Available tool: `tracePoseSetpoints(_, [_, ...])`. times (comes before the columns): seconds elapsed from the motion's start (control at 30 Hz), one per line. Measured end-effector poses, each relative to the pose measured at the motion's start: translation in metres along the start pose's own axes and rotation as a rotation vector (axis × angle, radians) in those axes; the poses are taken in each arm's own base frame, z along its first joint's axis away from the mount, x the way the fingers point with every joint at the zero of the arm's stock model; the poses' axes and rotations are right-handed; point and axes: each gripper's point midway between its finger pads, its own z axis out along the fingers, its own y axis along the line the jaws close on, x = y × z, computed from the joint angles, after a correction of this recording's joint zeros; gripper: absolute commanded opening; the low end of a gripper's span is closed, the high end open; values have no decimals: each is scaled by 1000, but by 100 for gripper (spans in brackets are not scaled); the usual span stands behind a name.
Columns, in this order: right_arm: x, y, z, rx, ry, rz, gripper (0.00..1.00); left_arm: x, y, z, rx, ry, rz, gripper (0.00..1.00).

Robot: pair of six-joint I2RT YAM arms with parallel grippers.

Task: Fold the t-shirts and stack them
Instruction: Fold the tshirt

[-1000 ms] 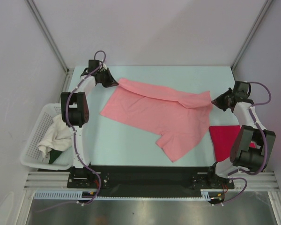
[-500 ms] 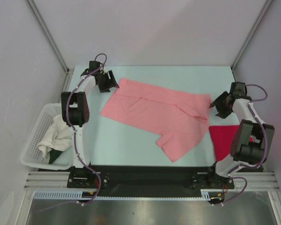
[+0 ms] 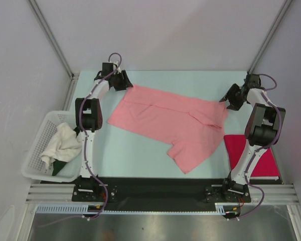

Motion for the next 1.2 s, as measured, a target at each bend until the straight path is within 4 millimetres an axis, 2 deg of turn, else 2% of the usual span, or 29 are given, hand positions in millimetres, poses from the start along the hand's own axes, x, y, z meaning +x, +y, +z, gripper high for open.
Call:
tracePoseSetpoints(0.1, [2,3,0,-18,10,-7,61,19,0,18,1,31,-18,59])
tracePoseSetpoints(0.2, [2,3,-1,-26,15,-11,61,13,-7,22,-3,-1,-8,60])
tracePoseSetpoints(0.47, [1,-12,-2,-30,15,25,59,7,-14,25,9,-30,-27,43])
tracePoseSetpoints(0.6, [-4,-17,-4,-31,4,36,57,6,-14,25,11,-36,-45,42])
tracePoseSetpoints(0.73, [-5,-14,-4,-50,3,48,49,8,-12,26,7,-33,-73,34])
tracePoseSetpoints(1.0, [-4,-6,-2,-85,10,51,49,-4,-14,25,42,-66,-142,22])
tracePoseSetpoints(1.2, [3,-13,11,-73,38,62,50,-1,-14,31,74,-61,-192,9])
